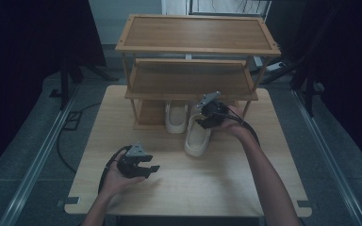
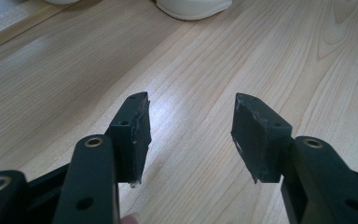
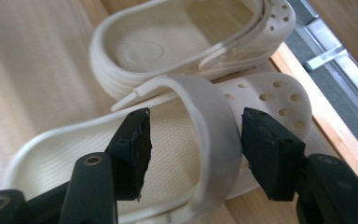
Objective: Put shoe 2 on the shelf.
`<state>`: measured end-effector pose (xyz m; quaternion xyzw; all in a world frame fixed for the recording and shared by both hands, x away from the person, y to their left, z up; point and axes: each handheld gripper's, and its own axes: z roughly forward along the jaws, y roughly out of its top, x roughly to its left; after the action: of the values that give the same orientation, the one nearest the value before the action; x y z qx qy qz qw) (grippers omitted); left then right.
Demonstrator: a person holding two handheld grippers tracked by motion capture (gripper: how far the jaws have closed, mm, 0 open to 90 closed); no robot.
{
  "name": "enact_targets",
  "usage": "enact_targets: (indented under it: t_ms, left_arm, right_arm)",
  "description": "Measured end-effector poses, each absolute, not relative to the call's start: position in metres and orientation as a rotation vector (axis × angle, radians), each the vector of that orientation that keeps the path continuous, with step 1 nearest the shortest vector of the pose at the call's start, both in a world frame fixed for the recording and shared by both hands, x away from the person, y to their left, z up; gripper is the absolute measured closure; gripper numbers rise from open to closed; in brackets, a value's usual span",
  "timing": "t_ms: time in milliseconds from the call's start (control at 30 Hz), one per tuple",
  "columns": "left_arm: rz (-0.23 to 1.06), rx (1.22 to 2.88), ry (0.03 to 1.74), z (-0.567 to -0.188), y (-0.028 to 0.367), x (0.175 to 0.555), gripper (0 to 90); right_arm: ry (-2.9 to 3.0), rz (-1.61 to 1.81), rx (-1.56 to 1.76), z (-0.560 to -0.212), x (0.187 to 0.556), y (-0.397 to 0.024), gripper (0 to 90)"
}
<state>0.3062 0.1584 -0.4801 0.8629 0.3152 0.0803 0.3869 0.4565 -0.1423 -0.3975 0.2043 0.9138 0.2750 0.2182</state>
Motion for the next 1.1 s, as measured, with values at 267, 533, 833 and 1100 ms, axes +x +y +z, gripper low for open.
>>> enact_targets:
  t_ms: [267,533,833,1100]
  left_arm:
    - [0.207,2.195,0.801,-0.48,0.158,0.305,47.4]
    - [0.209,2.202,0.8,-0.48,0.156,0.305,47.3]
    - [0.21,2.198,0.801,-0.48,0.156,0.304,47.3]
    - [0.209,2.202,0.8,-0.481,0.156,0.304,47.2]
  right_arm:
    - [2.548,0.809,0.545,-0.39,0.436,-0.152,45.7]
    - [2.561,0.836,0.518,-0.393,0.412,-0.157,47.8]
    - [2.591,0.844,0.478,-0.411,0.381,-0.154,56.0]
    - [2.535,0.784,0.549,-0.42,0.383,-0.157,58.0]
